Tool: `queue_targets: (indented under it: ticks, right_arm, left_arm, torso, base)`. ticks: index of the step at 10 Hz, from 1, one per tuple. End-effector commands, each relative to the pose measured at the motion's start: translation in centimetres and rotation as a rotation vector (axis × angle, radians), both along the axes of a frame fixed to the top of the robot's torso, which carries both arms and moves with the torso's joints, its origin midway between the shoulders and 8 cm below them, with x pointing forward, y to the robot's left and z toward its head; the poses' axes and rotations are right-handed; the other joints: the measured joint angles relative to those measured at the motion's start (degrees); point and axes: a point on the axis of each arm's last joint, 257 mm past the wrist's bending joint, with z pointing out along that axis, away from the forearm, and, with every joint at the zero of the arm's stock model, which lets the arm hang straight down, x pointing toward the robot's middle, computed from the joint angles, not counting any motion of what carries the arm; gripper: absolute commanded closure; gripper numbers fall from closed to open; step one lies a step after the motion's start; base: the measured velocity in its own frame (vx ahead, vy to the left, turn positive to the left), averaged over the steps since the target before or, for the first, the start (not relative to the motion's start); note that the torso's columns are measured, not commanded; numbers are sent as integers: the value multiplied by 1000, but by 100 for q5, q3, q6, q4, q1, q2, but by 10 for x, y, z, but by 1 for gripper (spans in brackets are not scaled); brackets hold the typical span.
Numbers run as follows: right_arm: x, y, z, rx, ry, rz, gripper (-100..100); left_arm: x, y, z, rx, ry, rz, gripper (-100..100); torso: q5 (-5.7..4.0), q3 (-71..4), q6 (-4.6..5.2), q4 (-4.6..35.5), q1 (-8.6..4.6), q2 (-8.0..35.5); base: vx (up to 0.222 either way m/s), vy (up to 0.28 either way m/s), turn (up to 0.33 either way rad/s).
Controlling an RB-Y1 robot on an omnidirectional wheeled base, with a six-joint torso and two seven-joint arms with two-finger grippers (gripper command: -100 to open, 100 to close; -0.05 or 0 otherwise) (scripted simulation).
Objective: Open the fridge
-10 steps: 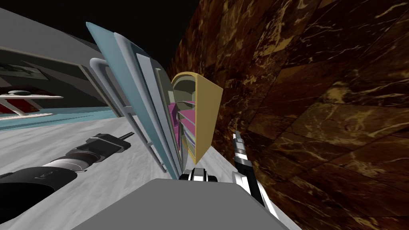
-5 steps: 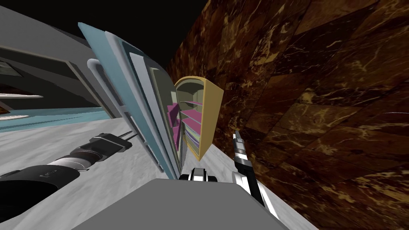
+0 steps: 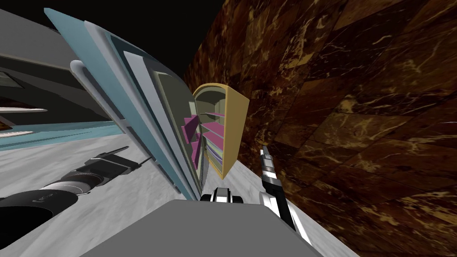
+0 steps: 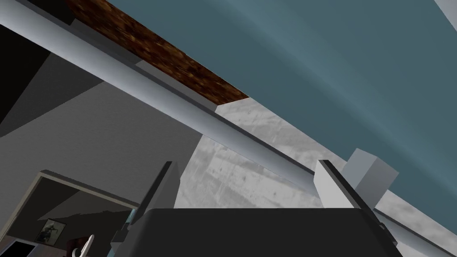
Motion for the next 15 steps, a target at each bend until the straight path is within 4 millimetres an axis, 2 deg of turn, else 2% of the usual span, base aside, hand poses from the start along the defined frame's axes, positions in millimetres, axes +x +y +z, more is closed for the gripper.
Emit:
queue_targets:
  ticks: [1, 3, 6, 8, 11, 12, 13, 14, 15]
  right_arm:
    - [0, 0, 0, 0, 0, 0, 0]
    - [0, 0, 0, 0, 0, 0, 0]
    - [0, 0, 0, 0, 0, 0, 0]
    - [0, 0, 0, 0, 0, 0, 0]
    - [0, 0, 0, 0, 0, 0, 0]
    - [0, 0, 0, 0, 0, 0, 0]
    - [0, 0, 0, 0, 0, 0, 0]
    - [0, 0, 0, 0, 0, 0, 0]
    - [0, 0, 0, 0, 0, 0, 0]
  left_arm:
    - [-4, 12, 11, 11, -1, 15, -100]
    - [-3, 7, 24, 17, -7, -2, -100]
    - [-10, 23, 32, 9, 5, 22, -100]
    - [-13, 26, 40, 2, 11, 25, -100]
    - [-8, 8, 56, -6, 18, -20, -100]
    - [-8, 8, 56, -6, 18, -20, -100]
    - [-2, -13, 63, -6, 19, -64, -100]
    - [1, -26, 66, -4, 19, -89, -100]
    - [1, -27, 66, -4, 19, -92, -100]
  torso:
    - [-1, -3, 1, 0, 6, -2]
    - [-3, -4, -1, -1, -5, -5]
    - [-7, -5, -1, -1, -18, -5]
    - [-4, -4, -2, -1, -10, -4]
    - [-4, -4, -1, -1, -9, -5]
    - [-8, -5, 2, 0, -16, -5]
    - [-8, -4, -1, -1, -18, -4]
    - [-7, -5, -1, -1, -17, -5]
    - [-9, -6, 4, 0, -19, -6]
  base:
    - [-13, 12, -38]
    - [-12, 15, -26]
    - [-8, 8, -27]
    - [-7, 4, -21]
    - [-7, 7, -18]
    - [-4, 6, -10]
    - [-3, 2, -11]
    - [-5, 2, -1]
    - [-2, 1, -13]
